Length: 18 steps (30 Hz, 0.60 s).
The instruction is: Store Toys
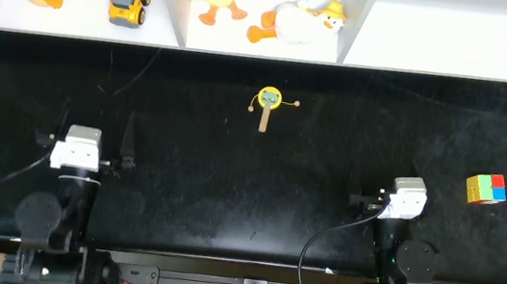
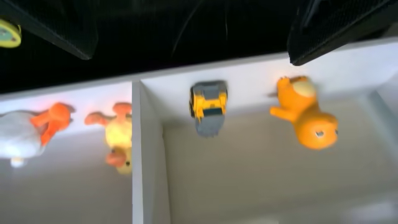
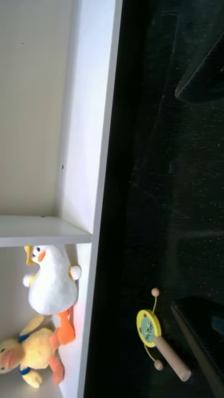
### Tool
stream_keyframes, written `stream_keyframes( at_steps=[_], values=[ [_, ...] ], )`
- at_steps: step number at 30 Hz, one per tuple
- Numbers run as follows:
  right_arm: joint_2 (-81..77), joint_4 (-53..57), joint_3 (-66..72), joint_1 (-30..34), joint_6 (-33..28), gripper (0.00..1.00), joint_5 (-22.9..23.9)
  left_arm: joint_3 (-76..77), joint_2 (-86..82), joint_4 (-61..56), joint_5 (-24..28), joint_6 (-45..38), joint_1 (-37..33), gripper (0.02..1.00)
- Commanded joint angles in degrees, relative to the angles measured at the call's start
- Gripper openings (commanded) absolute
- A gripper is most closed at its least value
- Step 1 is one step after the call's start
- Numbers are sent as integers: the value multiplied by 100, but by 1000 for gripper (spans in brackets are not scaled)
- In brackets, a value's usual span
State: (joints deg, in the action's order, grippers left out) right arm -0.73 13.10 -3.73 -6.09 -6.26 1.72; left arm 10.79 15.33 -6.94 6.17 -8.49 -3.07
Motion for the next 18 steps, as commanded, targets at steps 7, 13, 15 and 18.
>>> stream_keyframes(
  at_steps=[7,13,15,18],
  values=[
    [48,-9,-15,-26,2,996,-24,-459,-732,573,-468,-529,153,998],
    [48,-7,-15,-26,2,993,-24,-809,-1325,1019,-481,-914,155,998],
    [48,-9,-15,-26,2,996,-24,-973,-1530,1082,-485,-918,173,998],
    [48,-9,-15,-28,2,993,-24,-1036,-1517,1193,-597,-946,195,998]
  ],
)
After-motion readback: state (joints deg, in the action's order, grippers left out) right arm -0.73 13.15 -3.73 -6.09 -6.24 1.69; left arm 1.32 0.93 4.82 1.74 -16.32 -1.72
